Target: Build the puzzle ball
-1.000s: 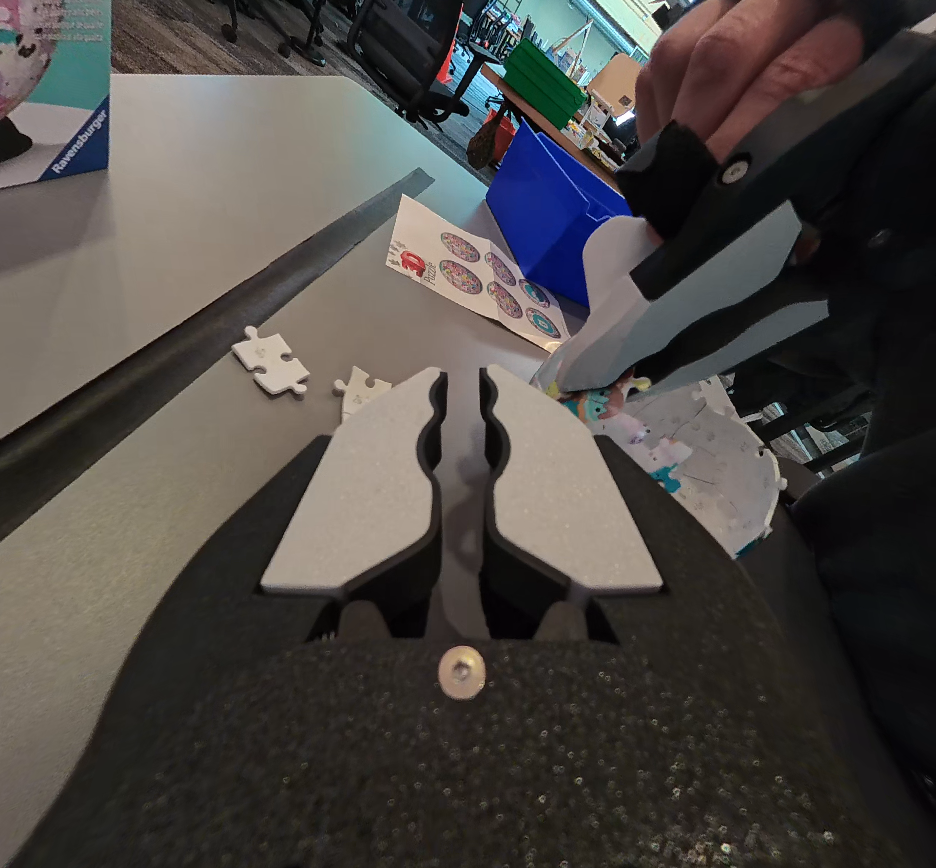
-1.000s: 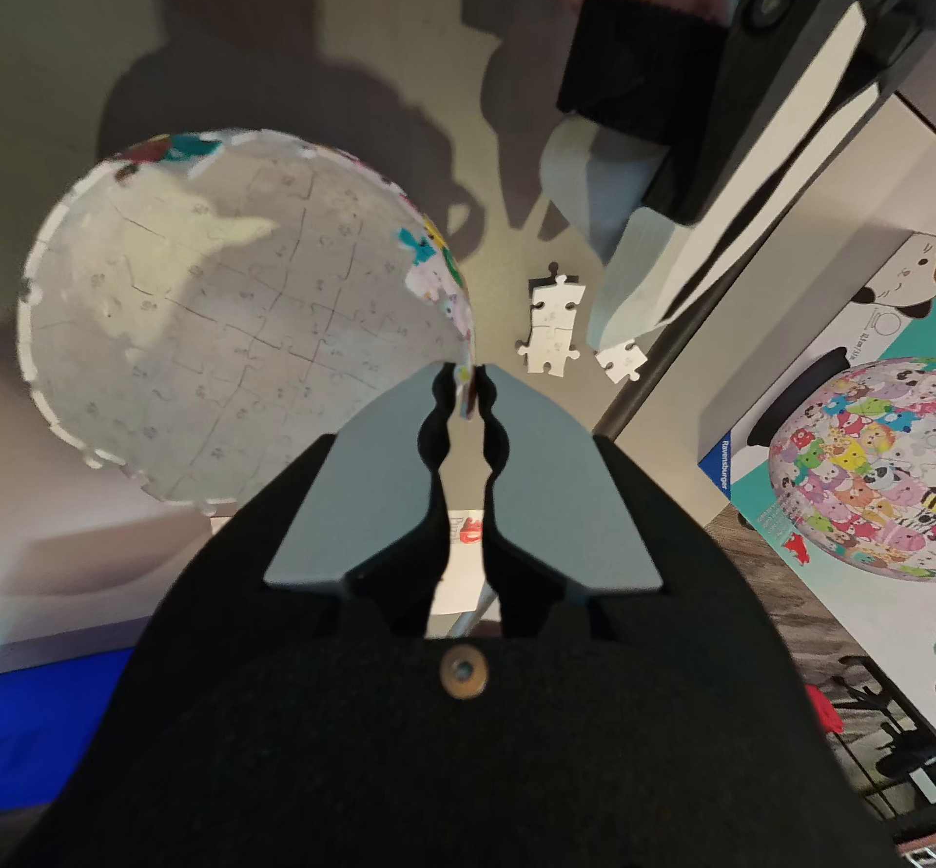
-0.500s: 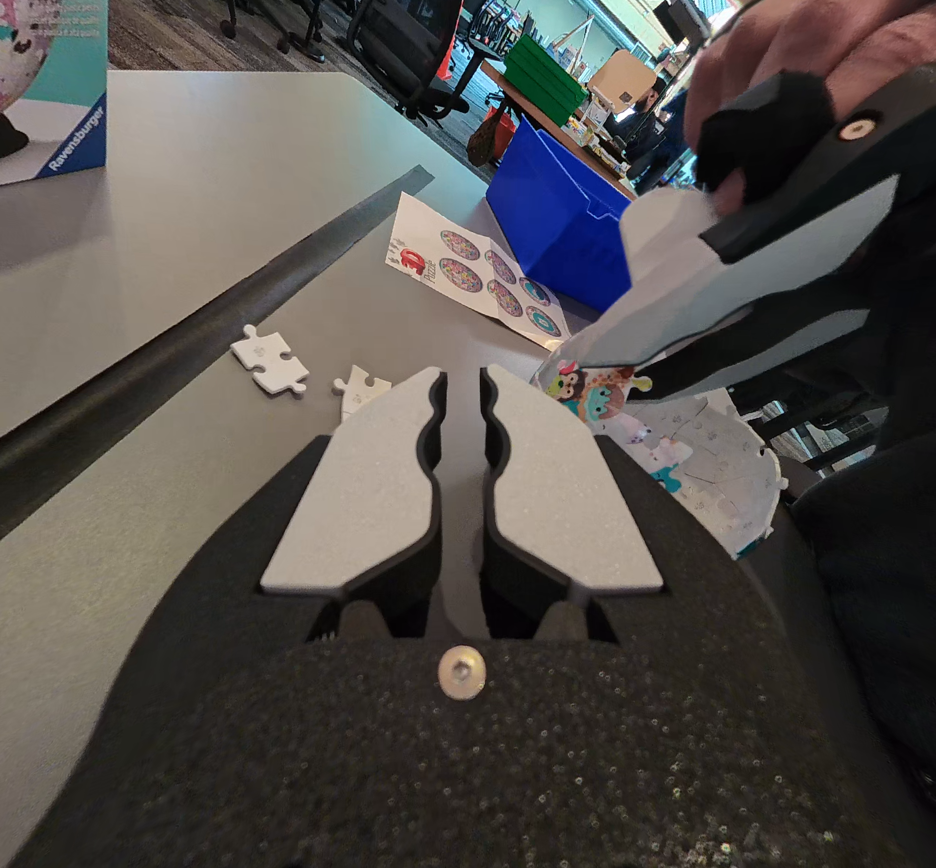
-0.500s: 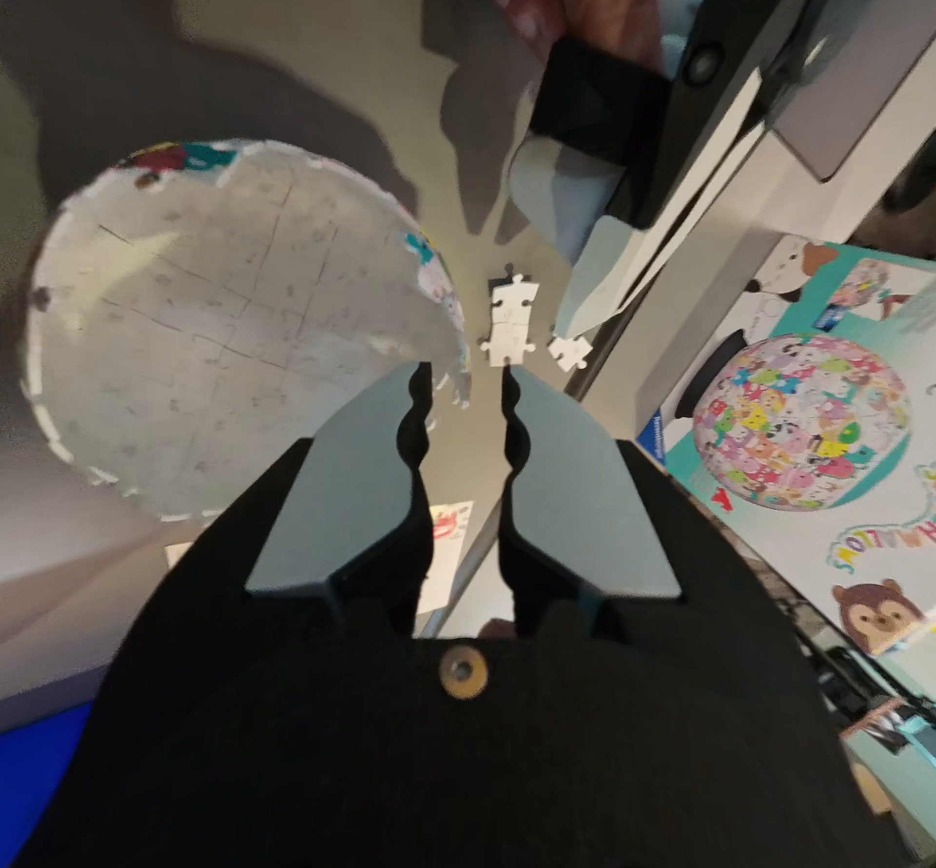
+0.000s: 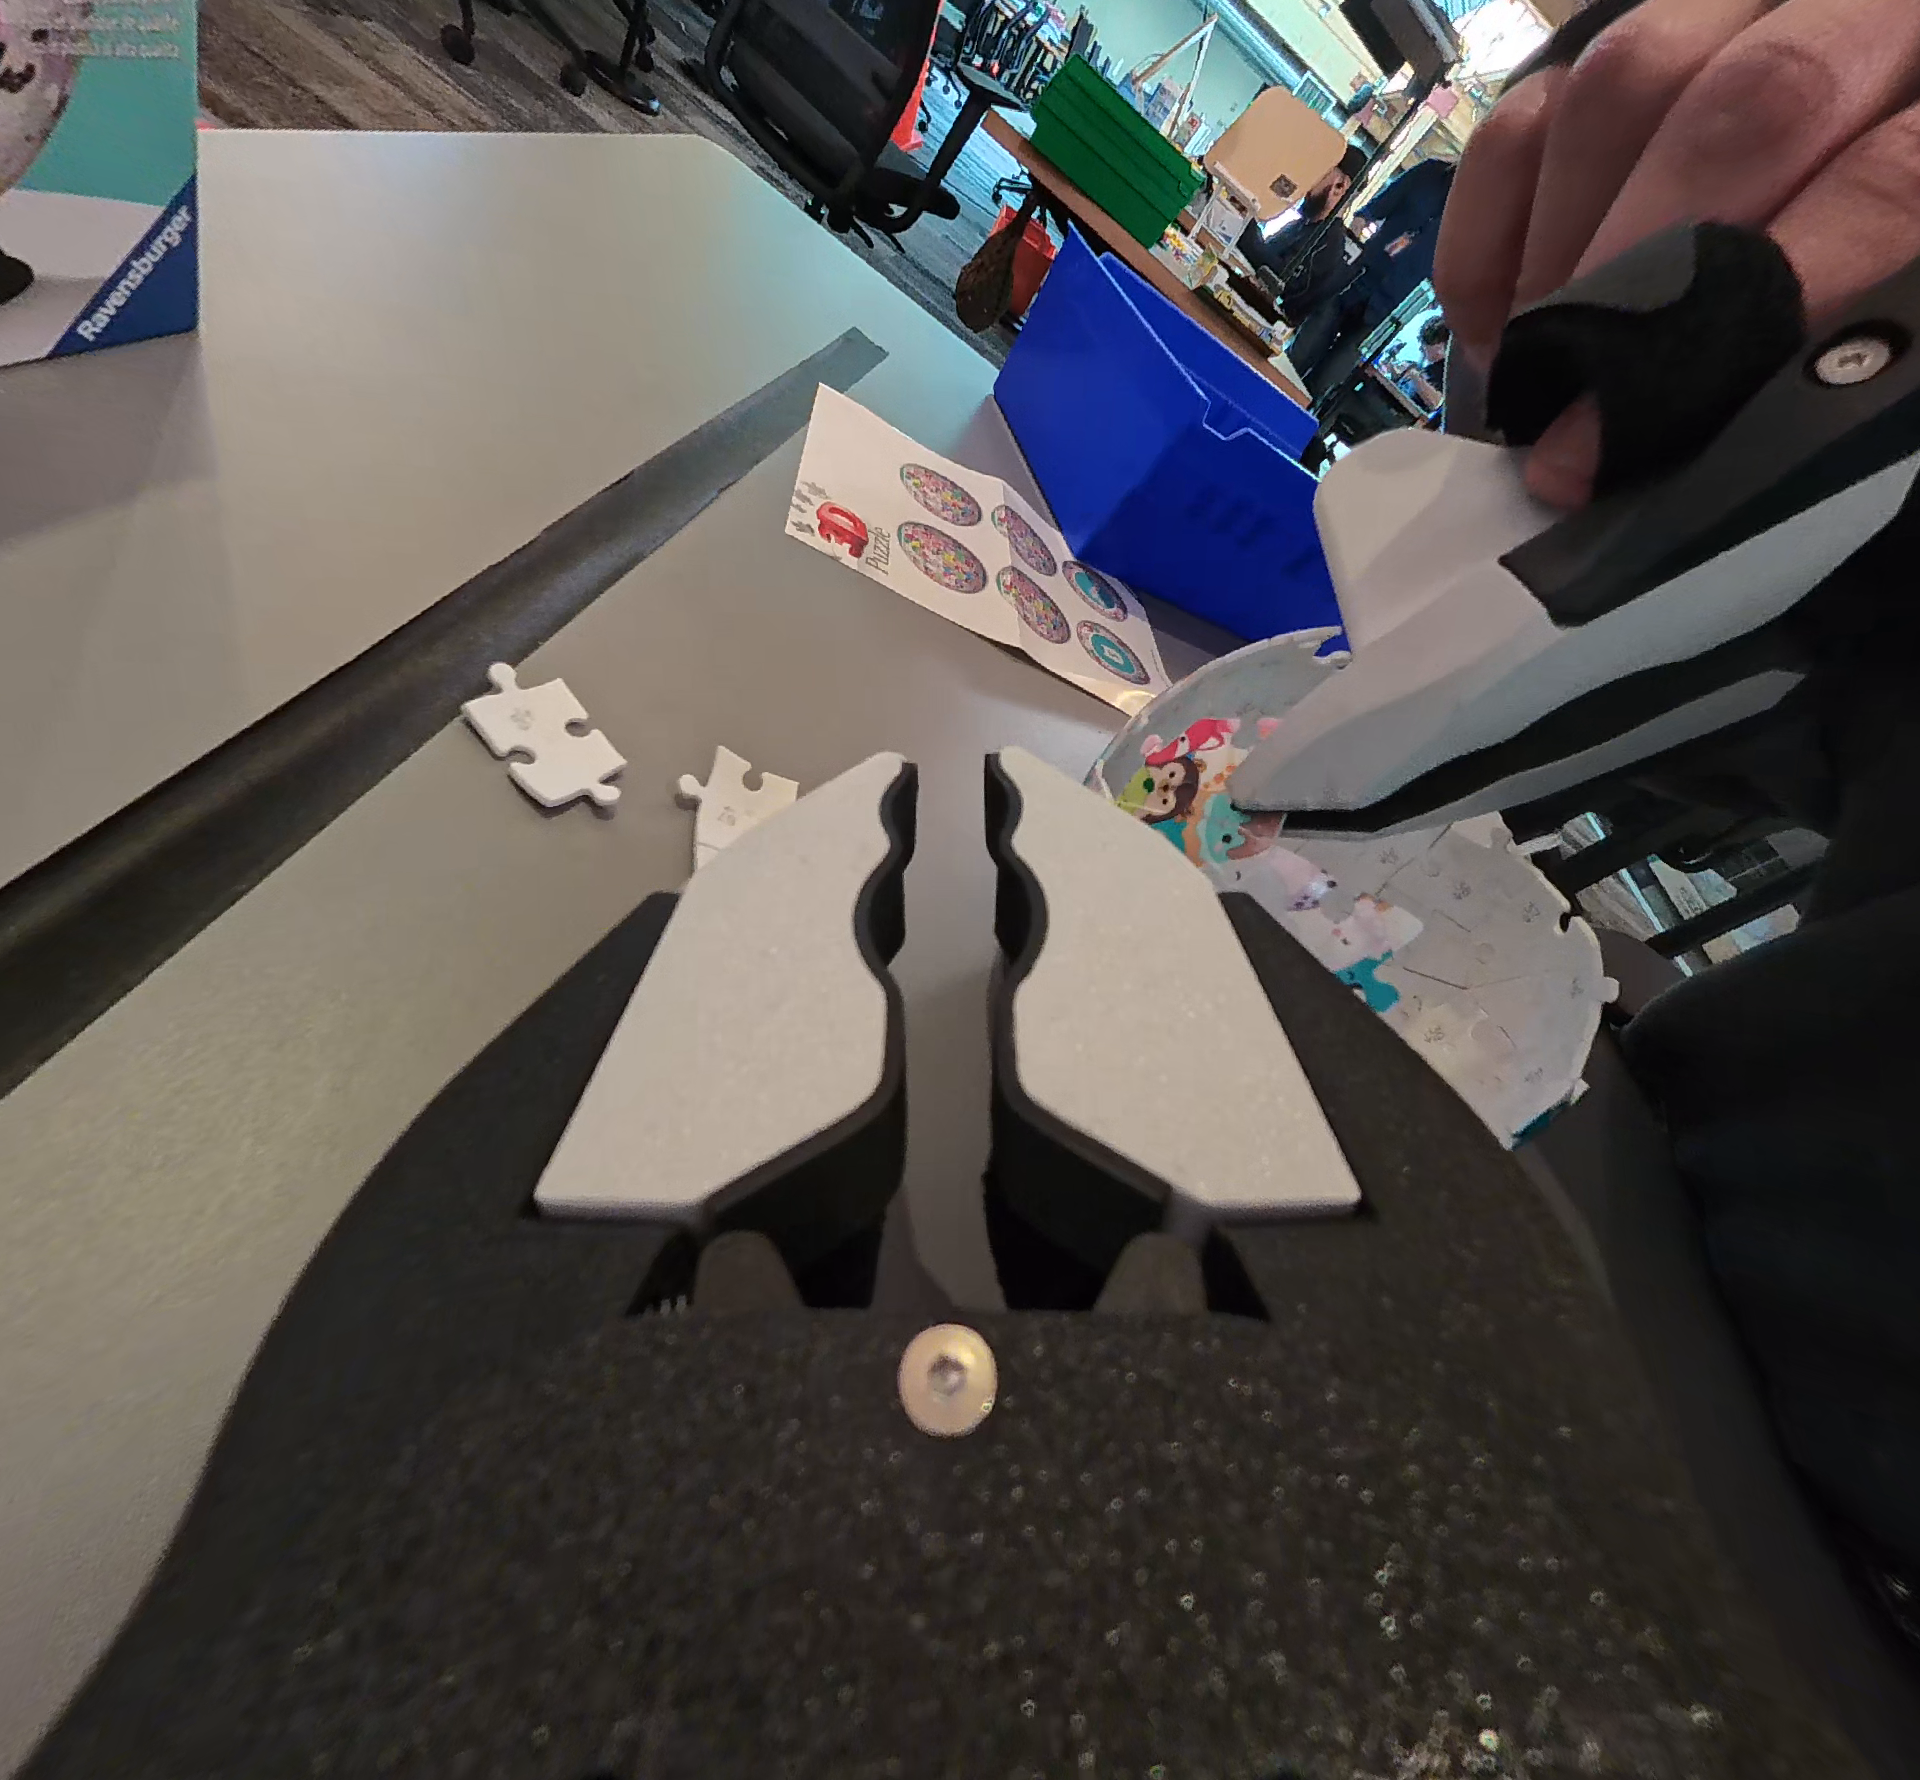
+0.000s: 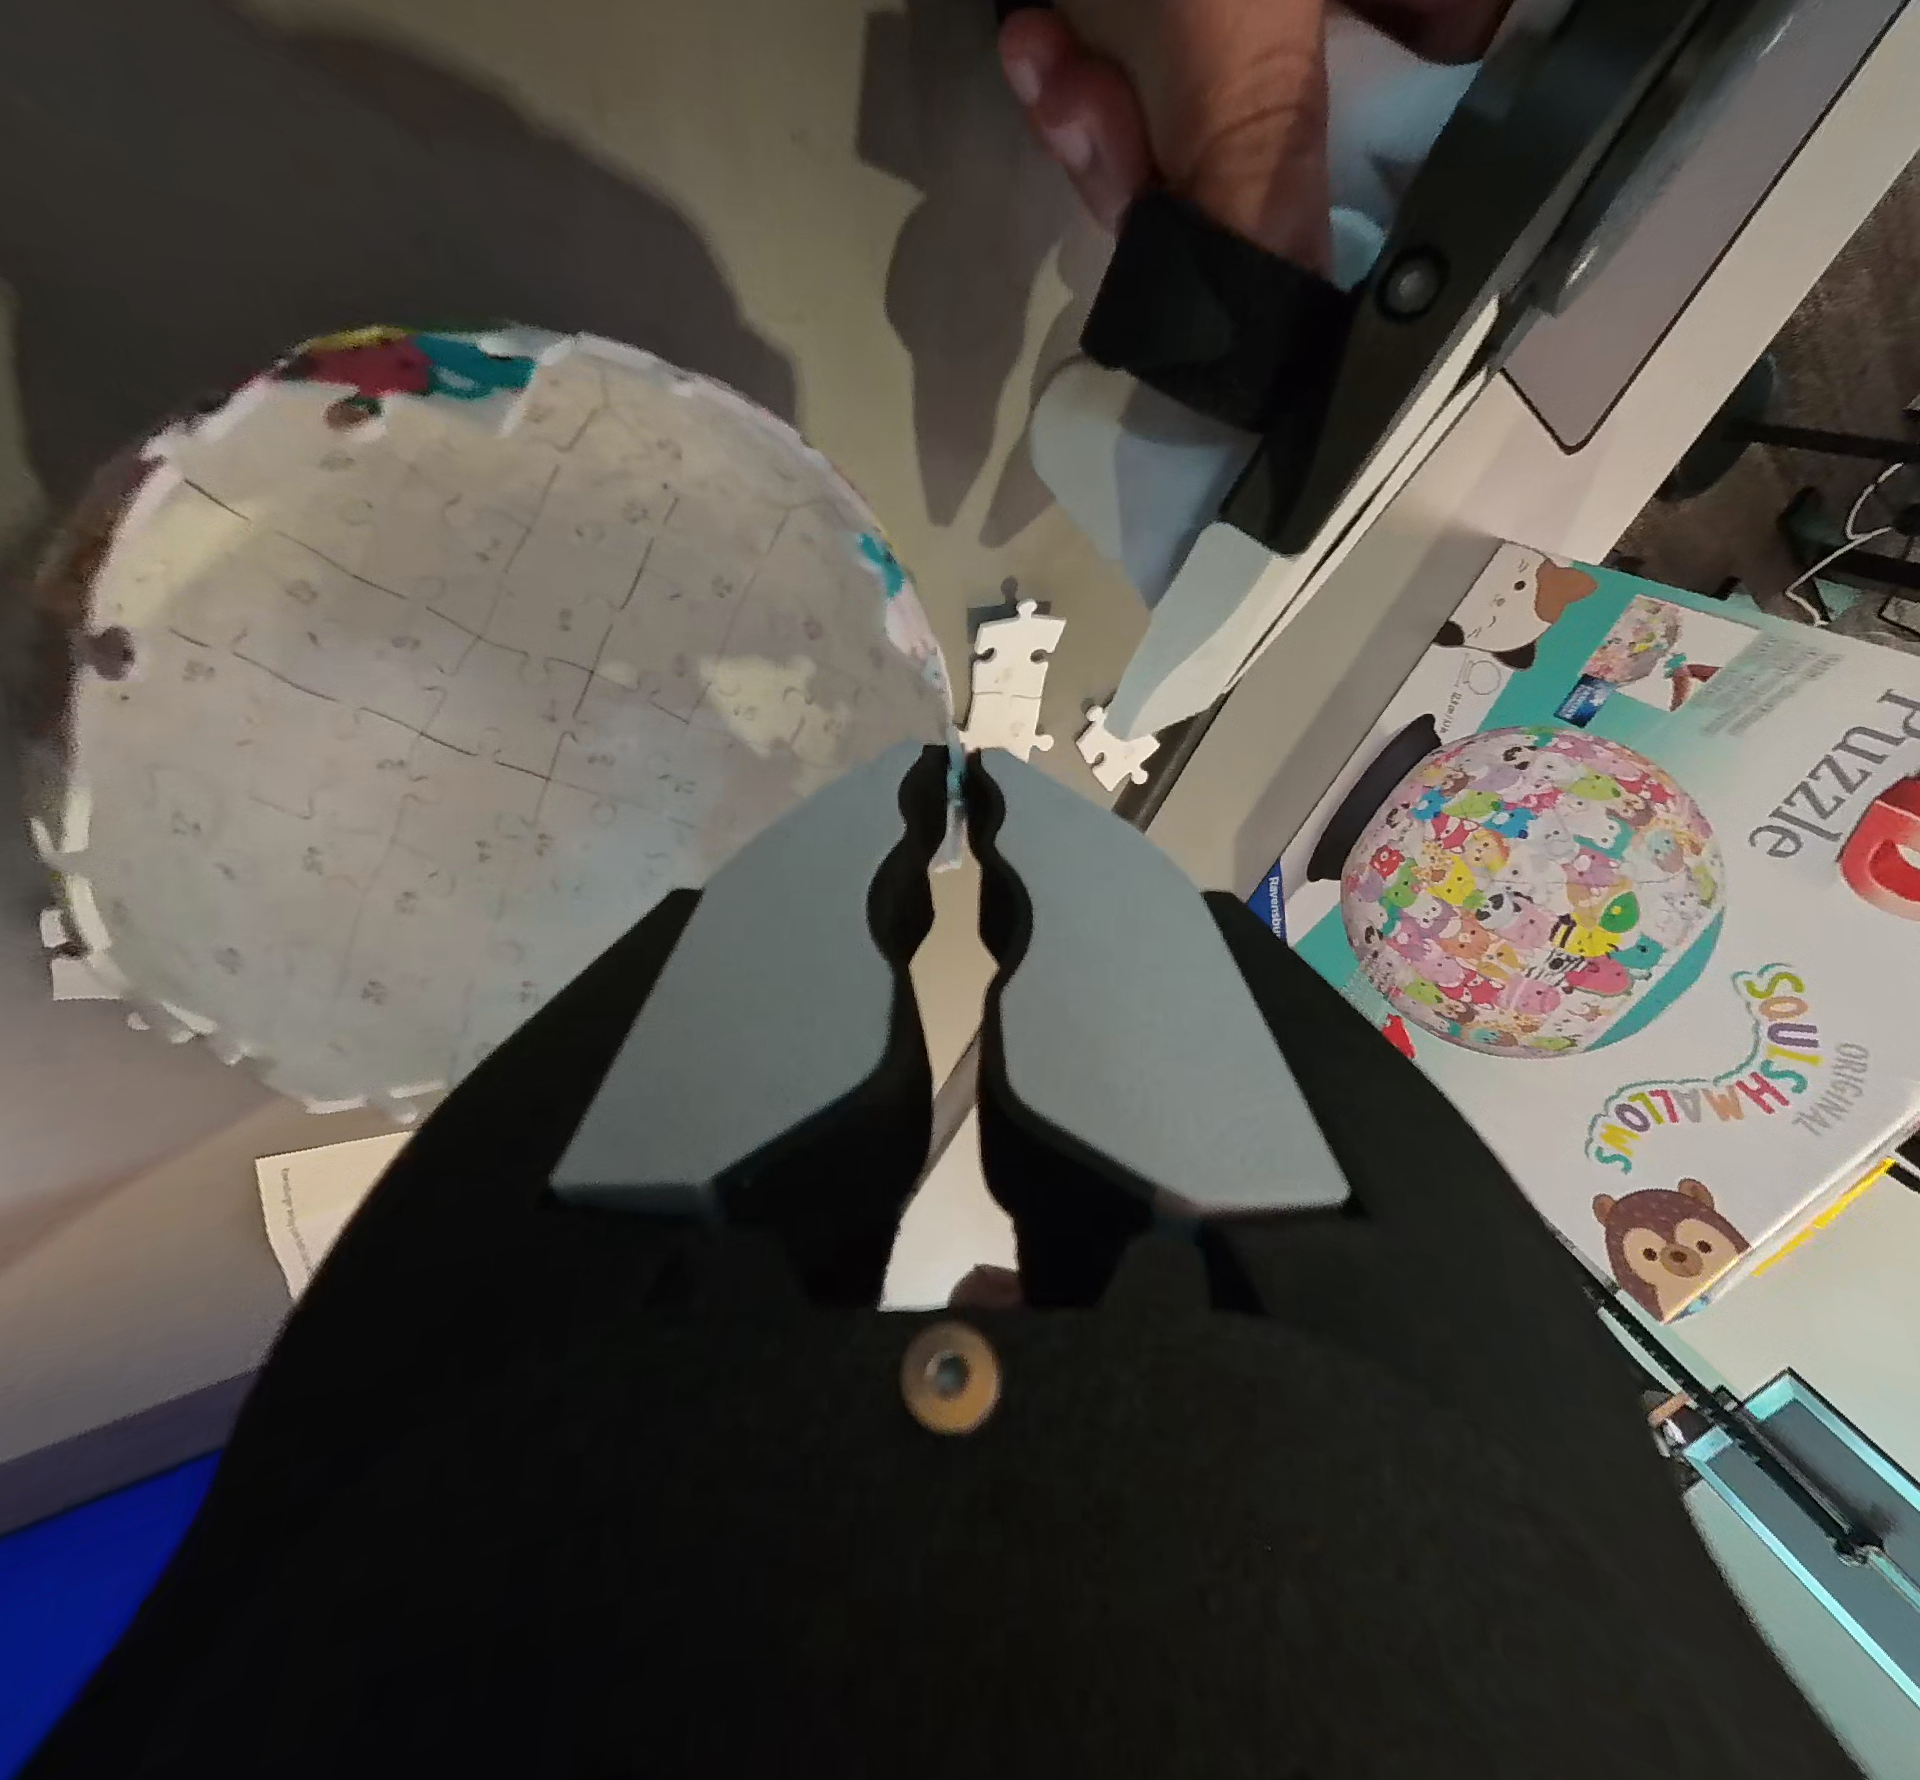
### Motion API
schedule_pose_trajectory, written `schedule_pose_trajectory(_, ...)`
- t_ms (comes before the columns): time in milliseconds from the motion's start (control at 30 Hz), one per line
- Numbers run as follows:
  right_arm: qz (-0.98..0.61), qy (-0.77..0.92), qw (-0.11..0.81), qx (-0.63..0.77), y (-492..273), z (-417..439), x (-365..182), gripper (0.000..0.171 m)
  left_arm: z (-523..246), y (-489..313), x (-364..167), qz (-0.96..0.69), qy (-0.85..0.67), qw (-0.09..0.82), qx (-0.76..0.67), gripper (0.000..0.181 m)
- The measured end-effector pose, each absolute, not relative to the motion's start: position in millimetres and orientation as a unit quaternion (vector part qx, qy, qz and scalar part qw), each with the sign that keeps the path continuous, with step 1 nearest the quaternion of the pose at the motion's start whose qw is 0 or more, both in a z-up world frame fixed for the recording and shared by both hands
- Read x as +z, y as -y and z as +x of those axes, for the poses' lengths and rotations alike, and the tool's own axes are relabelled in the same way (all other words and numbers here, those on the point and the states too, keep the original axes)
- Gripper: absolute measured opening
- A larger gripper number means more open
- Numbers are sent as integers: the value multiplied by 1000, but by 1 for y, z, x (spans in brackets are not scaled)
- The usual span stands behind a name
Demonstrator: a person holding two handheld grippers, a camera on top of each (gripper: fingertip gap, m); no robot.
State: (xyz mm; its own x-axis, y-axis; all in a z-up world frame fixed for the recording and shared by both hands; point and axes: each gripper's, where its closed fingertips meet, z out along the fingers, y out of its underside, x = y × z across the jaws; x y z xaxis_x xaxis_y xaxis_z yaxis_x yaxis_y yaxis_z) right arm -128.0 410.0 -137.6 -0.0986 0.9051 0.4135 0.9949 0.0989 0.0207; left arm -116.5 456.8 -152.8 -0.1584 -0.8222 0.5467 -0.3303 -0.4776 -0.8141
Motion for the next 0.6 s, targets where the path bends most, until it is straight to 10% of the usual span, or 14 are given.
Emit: schedule_pose_trajectory(600,-684,682,204,-162,-404,-123,-113,34,-114,-456,-153,-615,-470,207,-598,11)
